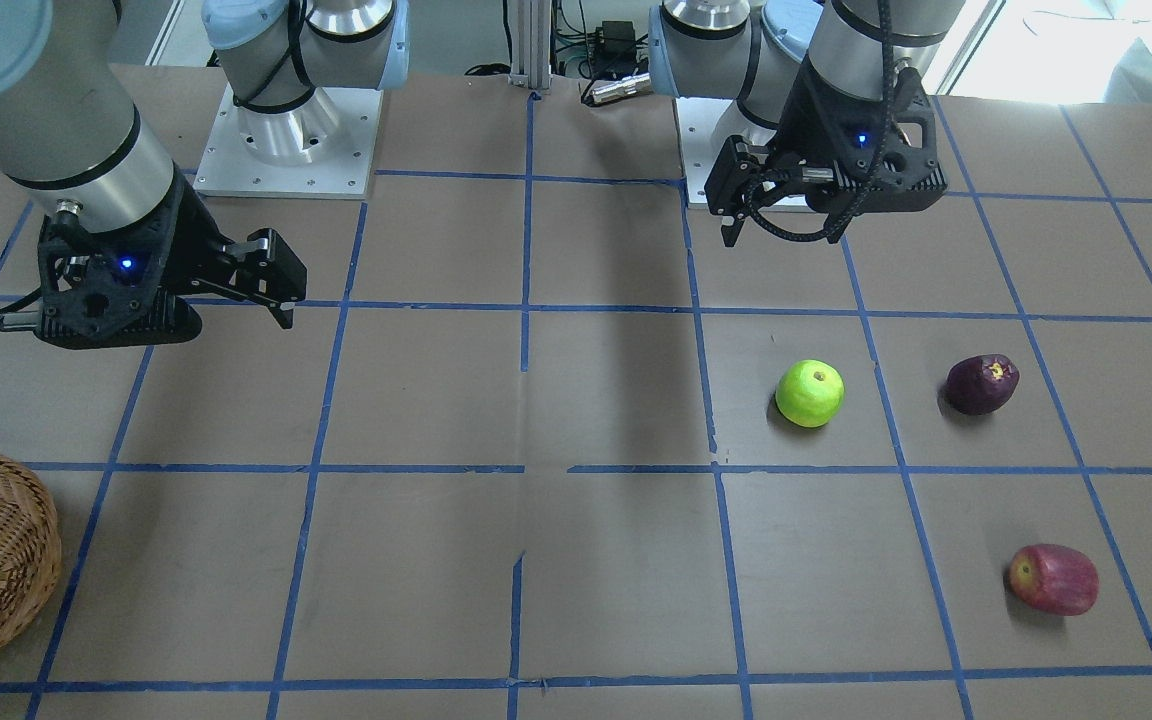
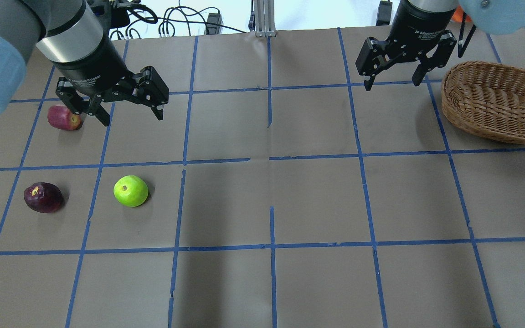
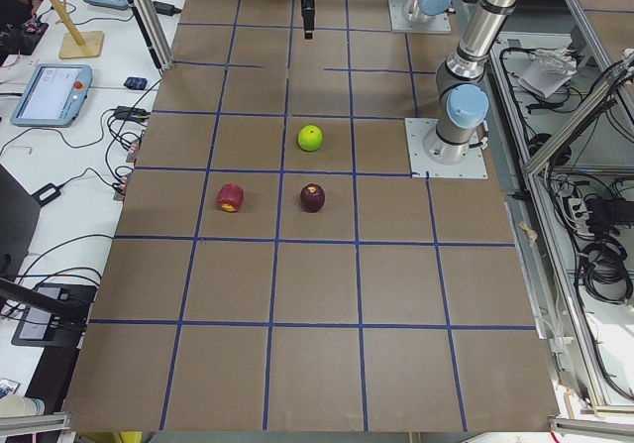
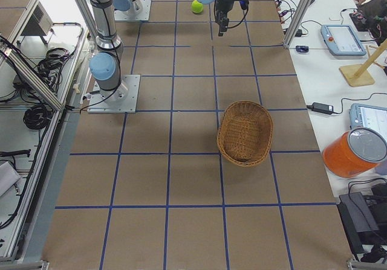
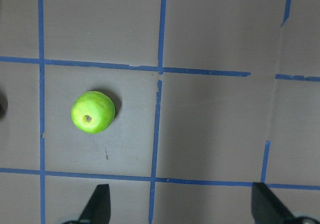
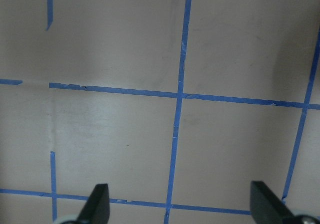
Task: Put all apples into basket
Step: 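Reach the left gripper down to the green apple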
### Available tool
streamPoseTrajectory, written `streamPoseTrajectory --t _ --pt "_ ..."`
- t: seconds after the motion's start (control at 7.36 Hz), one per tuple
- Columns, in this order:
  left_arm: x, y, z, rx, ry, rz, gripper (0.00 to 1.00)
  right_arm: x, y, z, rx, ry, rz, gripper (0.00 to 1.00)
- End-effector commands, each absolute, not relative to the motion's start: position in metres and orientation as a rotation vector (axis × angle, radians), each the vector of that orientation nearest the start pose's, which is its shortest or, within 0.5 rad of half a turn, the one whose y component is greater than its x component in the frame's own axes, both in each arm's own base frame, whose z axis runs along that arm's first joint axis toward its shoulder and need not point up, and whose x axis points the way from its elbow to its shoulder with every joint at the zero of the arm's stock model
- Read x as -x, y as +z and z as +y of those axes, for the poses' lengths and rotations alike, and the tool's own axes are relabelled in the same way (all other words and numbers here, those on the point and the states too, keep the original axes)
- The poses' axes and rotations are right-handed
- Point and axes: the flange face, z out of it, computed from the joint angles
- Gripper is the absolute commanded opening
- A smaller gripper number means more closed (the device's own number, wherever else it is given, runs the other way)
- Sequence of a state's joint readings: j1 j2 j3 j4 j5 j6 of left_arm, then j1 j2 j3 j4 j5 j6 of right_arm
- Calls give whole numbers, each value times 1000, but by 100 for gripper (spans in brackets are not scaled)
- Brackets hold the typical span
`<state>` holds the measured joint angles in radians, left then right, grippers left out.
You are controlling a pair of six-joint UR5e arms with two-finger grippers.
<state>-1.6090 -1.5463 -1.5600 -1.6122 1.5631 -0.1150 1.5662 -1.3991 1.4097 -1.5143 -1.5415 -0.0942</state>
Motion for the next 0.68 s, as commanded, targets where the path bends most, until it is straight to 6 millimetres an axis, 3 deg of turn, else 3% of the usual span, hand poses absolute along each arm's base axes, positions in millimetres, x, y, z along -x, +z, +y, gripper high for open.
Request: streamPoseTrajectory --t 0.0,0.41,0.54 --pt "152 501 -475 121 11 3146 100 -133 470 -559 137 105 3106 100" --pt "152 500 -476 121 8 3147 100 -133 469 -559 132 105 3106 100" --pt "150 489 -478 114 32 3146 100 -133 468 -560 132 110 3106 100"
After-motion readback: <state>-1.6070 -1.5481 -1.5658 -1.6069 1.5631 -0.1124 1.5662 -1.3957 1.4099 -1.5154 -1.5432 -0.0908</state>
